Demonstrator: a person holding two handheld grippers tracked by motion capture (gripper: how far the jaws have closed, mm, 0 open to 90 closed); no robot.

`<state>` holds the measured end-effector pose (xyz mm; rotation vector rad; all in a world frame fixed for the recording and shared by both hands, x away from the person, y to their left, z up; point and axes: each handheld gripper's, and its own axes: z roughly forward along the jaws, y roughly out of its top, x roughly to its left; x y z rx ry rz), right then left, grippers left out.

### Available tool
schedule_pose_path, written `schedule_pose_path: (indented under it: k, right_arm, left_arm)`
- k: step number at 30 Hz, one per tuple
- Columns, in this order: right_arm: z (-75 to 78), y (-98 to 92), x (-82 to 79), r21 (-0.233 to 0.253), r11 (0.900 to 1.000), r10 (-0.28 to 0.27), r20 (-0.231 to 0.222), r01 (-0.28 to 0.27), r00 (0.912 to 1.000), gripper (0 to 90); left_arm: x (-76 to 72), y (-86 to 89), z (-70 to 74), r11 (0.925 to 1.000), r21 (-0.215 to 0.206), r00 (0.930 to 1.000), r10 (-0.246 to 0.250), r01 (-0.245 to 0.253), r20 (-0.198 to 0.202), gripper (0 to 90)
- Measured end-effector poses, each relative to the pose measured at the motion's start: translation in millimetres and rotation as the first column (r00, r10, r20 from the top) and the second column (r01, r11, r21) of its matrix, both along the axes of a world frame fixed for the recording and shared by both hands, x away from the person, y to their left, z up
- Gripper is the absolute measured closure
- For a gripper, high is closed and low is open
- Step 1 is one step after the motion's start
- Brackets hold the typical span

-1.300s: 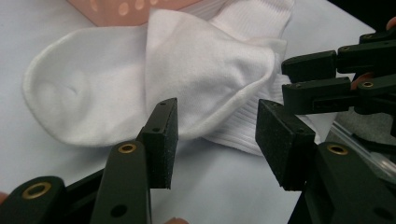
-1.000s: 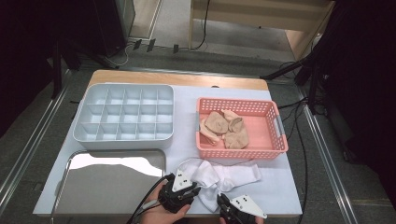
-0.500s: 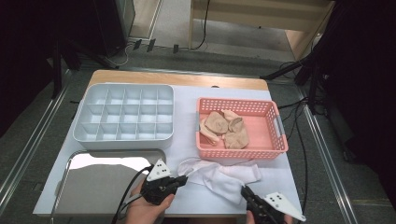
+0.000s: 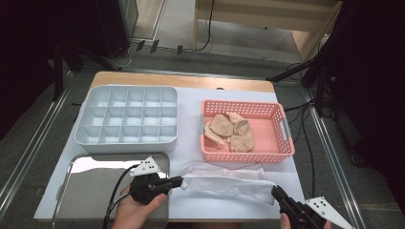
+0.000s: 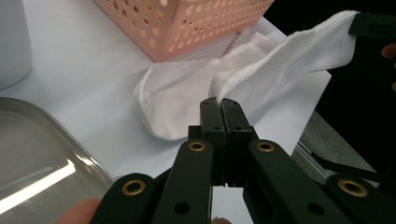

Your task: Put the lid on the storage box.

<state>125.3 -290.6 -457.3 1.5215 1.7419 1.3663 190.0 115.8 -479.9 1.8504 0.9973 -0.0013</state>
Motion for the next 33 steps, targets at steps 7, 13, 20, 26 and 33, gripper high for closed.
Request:
schedule_pose_path:
  k: [7,13,20,26,33]
  right_arm:
    - [3.3,-8.9,3.9,-0.005,1.000,-0.014,-0.041,0.014,0.9991,86.7]
    - [-32.0,-7.8,49.4,-0.057,0.998,-0.021,-0.148,0.013,0.9888,86.7]
    - [-48.9,-3.0,64.9,-0.075,0.994,-0.090,-0.109,0.082,0.9900,70.2]
    - [-50.1,-5.8,48.2,-0.064,0.994,-0.094,-0.097,0.088,0.9909,70.0]
    - [-51.2,-10.0,32.7,-0.057,0.993,-0.110,-0.086,0.106,0.9902,70.8]
  left_arm:
    - [4.7,1.7,-3.3,0.9988,-0.003,0.9976,-0.048,0.048,-0.049,90.0]
    - [18.4,-8.4,-20.4,0.9954,0.096,0.9993,-0.004,0.008,-0.038,90.0]
    - [20.6,-6.0,-26.9,0.9925,0.088,0.9964,0.084,-0.085,0.011,75.7]
    - [14.3,4.3,-29.2,0.9902,0.056,0.9918,0.128,-0.128,0.007,67.9]
    - [6.7,2.7,-22.7,0.9896,0.027,0.9896,0.140,-0.141,0.033,65.3]
